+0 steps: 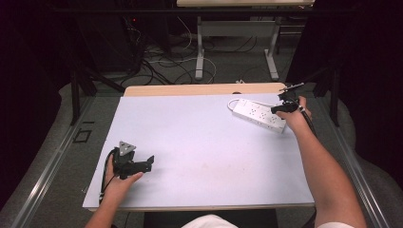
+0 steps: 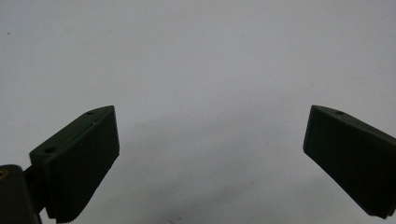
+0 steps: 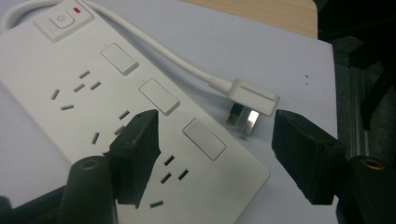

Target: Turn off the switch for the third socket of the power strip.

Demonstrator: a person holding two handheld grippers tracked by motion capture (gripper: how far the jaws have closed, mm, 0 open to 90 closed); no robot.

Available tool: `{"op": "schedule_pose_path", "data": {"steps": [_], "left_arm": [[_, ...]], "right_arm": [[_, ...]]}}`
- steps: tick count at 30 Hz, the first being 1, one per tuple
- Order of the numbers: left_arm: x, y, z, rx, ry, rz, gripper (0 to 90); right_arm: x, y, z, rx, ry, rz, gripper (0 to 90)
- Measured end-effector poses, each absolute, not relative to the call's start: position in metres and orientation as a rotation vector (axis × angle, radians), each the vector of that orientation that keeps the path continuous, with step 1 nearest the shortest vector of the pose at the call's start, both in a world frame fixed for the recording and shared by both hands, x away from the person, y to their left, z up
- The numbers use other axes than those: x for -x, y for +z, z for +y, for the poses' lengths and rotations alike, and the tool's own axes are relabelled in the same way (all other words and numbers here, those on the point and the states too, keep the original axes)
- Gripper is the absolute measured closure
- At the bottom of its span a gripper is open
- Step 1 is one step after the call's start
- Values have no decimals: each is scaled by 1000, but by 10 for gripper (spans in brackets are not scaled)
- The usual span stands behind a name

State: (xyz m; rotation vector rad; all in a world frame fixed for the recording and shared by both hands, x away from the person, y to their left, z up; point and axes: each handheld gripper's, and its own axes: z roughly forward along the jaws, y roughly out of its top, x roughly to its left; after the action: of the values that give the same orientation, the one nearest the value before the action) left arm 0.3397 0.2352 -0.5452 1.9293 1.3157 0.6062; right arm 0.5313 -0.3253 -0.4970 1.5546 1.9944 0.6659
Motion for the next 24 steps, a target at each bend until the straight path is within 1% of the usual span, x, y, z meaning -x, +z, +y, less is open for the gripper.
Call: {"op": "schedule_pose_path", "data": {"steps": [10,18,24], "left_arm": [[-340,-546,234,-1924,602,1320,33],[-340,-546,234,-1920,607,1317,33],[-339,-545,234,-1919,601,1318,34]], "right_arm": [[-522,-485,-314,-1523,682,2042,279],[-511,-474,-303,-1479,691,2065,164],[-500,-468,-293,-1432,710,2088,140]]}}
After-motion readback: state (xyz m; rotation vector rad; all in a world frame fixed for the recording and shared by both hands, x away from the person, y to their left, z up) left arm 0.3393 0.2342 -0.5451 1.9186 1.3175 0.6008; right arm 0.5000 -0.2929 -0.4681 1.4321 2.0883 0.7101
